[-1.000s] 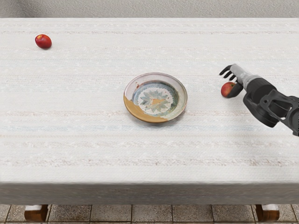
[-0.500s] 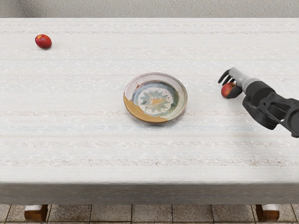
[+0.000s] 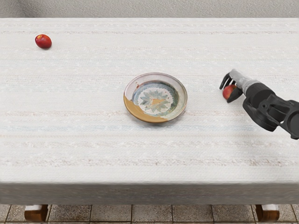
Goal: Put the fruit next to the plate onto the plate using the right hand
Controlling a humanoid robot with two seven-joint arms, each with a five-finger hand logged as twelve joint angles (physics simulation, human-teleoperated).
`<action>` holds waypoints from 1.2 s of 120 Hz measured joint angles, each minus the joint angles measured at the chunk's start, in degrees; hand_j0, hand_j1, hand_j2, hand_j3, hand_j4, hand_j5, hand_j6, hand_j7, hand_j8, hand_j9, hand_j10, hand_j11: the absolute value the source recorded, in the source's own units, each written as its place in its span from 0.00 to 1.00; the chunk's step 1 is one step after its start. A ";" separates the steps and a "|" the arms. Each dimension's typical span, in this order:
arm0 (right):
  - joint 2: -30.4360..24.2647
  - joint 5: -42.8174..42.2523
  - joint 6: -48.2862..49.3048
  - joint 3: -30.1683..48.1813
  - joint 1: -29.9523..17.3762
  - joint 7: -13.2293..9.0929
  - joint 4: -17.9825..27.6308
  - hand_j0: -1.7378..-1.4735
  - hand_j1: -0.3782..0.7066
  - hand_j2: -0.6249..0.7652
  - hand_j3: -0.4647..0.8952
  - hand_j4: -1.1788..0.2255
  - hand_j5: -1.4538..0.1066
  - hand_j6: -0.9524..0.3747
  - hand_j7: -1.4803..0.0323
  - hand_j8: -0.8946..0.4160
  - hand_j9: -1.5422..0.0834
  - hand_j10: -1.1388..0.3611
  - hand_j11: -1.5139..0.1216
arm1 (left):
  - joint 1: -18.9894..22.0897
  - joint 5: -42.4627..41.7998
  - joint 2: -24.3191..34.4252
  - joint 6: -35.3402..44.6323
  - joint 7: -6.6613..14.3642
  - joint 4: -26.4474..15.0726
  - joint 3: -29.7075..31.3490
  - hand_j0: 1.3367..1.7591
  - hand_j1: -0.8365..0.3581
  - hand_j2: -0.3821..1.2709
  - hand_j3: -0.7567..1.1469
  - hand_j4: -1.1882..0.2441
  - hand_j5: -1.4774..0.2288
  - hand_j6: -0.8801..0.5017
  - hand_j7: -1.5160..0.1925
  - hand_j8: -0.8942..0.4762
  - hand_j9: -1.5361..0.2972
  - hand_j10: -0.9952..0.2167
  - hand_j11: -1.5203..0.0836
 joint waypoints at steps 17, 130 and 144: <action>-0.04 0.22 0.09 -0.18 0.04 -0.03 -0.04 0.37 0.61 0.63 0.34 0.24 0.28 0.35 0.28 0.41 0.30 0.48 0.27 | 0.00 0.00 0.00 -0.01 0.00 0.00 0.00 0.76 0.75 0.26 0.40 0.66 0.68 0.46 0.70 0.47 0.66 0.62 0.75; -7.70 25.89 21.30 6.74 10.58 -0.63 12.64 0.32 0.59 0.82 0.34 0.24 0.15 0.22 0.23 0.40 0.23 0.45 0.21 | 0.00 -0.01 0.00 -0.03 0.01 0.00 0.01 0.76 0.75 0.26 0.40 0.66 0.68 0.46 0.70 0.47 0.66 0.62 0.75; -7.36 28.48 24.30 9.00 10.82 -0.67 13.83 0.31 0.61 0.87 0.34 0.24 0.16 0.21 0.23 0.39 0.23 0.45 0.21 | 0.00 -0.01 0.00 -0.03 0.01 0.00 0.02 0.76 0.75 0.26 0.40 0.66 0.68 0.46 0.70 0.47 0.66 0.62 0.75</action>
